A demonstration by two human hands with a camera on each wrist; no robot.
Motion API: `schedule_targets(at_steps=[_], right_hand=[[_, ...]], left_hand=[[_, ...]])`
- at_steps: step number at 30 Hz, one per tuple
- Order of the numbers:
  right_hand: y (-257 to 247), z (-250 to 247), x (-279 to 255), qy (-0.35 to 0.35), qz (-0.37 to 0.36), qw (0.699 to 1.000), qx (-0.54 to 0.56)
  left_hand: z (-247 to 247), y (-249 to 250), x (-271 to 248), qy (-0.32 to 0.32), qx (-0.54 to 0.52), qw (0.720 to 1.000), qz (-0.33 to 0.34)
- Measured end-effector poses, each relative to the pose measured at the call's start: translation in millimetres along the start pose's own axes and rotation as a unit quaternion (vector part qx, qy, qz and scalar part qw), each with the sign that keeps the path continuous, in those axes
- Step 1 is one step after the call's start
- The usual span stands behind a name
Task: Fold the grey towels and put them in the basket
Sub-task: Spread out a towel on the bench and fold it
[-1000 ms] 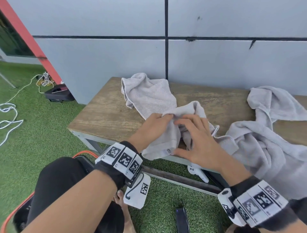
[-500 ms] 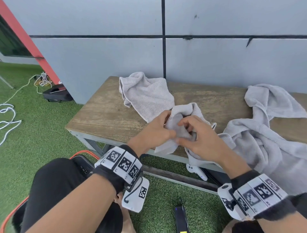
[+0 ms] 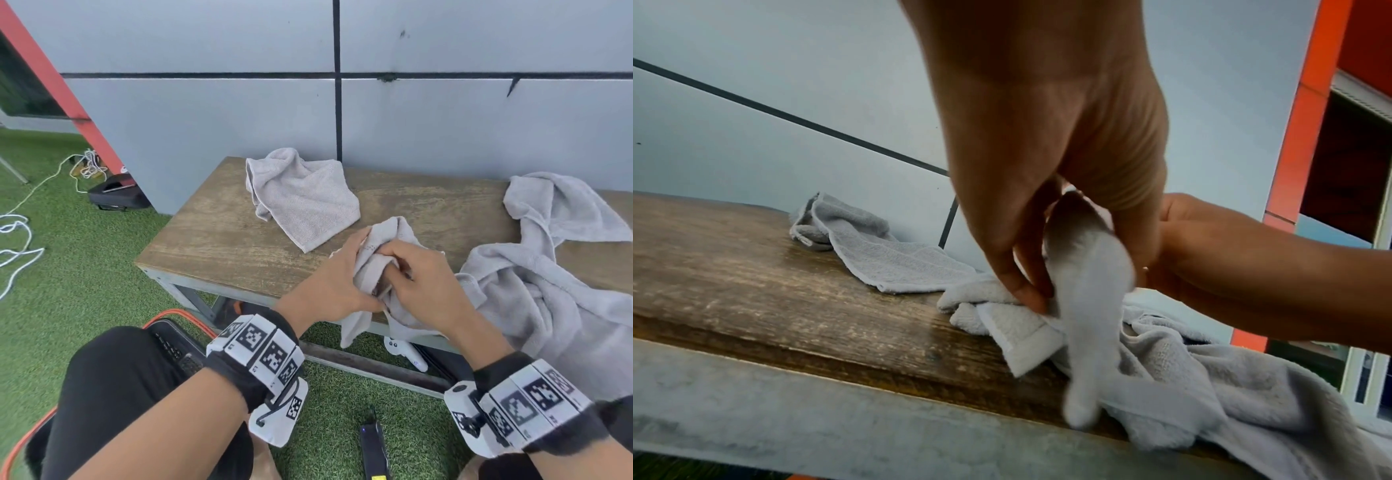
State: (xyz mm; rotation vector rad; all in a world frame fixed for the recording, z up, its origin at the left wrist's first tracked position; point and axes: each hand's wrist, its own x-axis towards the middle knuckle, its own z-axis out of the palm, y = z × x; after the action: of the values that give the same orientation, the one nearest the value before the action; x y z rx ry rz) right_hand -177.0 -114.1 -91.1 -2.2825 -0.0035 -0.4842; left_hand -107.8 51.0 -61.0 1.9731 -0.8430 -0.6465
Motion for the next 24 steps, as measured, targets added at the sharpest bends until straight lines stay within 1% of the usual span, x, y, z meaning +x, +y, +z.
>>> schedule_targets(at_steps=[2,4,6,8,10,13,17,19,22,24], right_hand=[[-1,0,0,0.005,-0.018,1.000,0.011],[1,-1,0,0.023,-0.038,0.999,0.013],[5,-1,1,0.043,-0.045,0.998,0.003],[9,-2,2,0.055,-0.037,0.998,-0.010],[12,-3,2,0.066,-0.025,0.997,-0.025],[14,-5,3,0.085,0.015,0.995,-0.055],[21,-12,5,0.064,0.073,0.989,-0.111],[24,-16,6,0.068,0.091,0.986,-0.121],[23,-20,7,0.093,0.104,0.986,-0.095],[19,-19,8,0.110,0.084,0.988,-0.074]], left_hand=[[-1,1,0,0.051,-0.001,0.999,0.010],[-5,1,0,0.139,-0.001,0.990,0.026],[-12,-1,0,0.225,-0.019,0.973,0.045],[-22,-3,1,0.263,-0.044,0.962,0.050],[-32,-5,0,0.276,-0.038,0.959,0.053],[-46,-3,-4,0.299,-0.013,0.952,0.059],[-68,-4,-7,0.343,-0.030,0.939,0.012],[-79,-6,-8,0.357,-0.032,0.933,-0.014],[-85,-10,-14,0.335,-0.029,0.941,-0.027],[-84,-15,-18,0.312,0.010,0.950,-0.022]])
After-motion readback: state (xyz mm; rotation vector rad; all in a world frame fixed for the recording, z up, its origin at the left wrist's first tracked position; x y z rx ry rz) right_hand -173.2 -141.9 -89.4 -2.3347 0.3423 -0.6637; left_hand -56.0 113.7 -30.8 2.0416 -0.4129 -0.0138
